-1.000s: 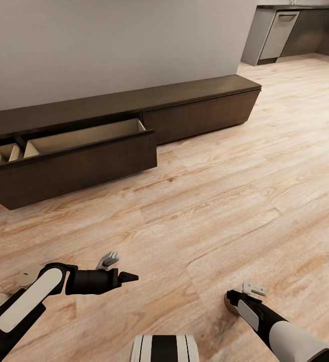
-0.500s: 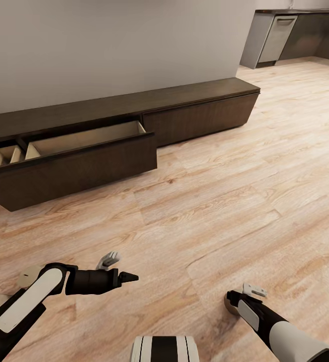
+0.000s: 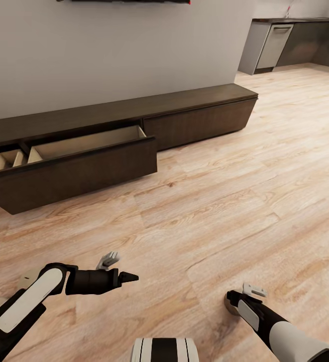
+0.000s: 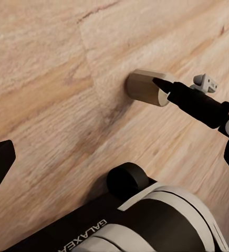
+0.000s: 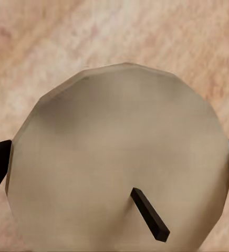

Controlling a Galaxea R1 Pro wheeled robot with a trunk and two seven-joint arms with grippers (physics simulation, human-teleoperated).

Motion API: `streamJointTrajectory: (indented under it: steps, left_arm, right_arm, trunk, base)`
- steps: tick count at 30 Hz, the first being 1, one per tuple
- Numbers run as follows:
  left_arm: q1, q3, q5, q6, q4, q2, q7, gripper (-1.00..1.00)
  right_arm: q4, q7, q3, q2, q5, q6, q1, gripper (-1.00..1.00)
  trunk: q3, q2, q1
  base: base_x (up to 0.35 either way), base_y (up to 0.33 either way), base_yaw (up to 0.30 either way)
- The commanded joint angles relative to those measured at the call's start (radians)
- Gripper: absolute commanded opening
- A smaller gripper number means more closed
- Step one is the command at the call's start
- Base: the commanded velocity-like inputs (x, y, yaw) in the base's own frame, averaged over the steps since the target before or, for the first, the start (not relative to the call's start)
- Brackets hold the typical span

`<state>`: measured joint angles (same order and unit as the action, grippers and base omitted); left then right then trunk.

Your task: Place each of the two pumpkins and all three candles from the living room inside a cabinet in the living room (use any cabinet), then make sure every cabinet is closed, and position the cauldron so it is next to a table in the living room.

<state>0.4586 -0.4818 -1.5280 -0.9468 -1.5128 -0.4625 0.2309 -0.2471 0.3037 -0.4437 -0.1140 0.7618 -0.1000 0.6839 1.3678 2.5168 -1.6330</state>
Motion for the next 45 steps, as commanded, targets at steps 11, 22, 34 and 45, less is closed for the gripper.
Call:
streamJointTrajectory:
  steps: [11, 22, 34, 45]
  left_arm:
    - [0.000, 0.006, 0.012, 0.005, 0.005, 0.001, 0.060, 1.00]
    - [0.001, 0.053, 0.099, 0.069, 0.038, 0.010, 0.303, 1.00]
    - [0.002, 0.066, 0.140, 0.072, 0.064, 0.025, 0.312, 1.00]
    - [0.002, 0.091, 0.269, 0.084, 0.093, 0.044, 0.334, 1.00]
  right_arm:
    - [-0.004, 0.009, -0.009, 0.002, 0.007, -0.010, 0.000, -1.00]
    - [-0.127, 0.049, -0.006, 0.004, 0.010, -0.166, -0.001, -1.00]
    - [-0.942, 0.479, 0.000, -0.004, 0.081, -0.492, -0.018, -1.00]
    - [-1.043, 0.519, 0.001, -0.004, 0.207, -0.604, -0.018, -1.00]
  trunk:
    - [-0.042, -0.002, 0.005]
    - [-0.084, -0.005, 0.010]
    - [-0.131, -0.008, 0.015]
    - [-0.173, -0.010, 0.020]
  base:
    - [0.000, 0.000, 0.000]
    - [0.000, 0.000, 0.000]
    - [0.000, 0.000, 0.000]
    - [0.000, 0.000, 0.000]
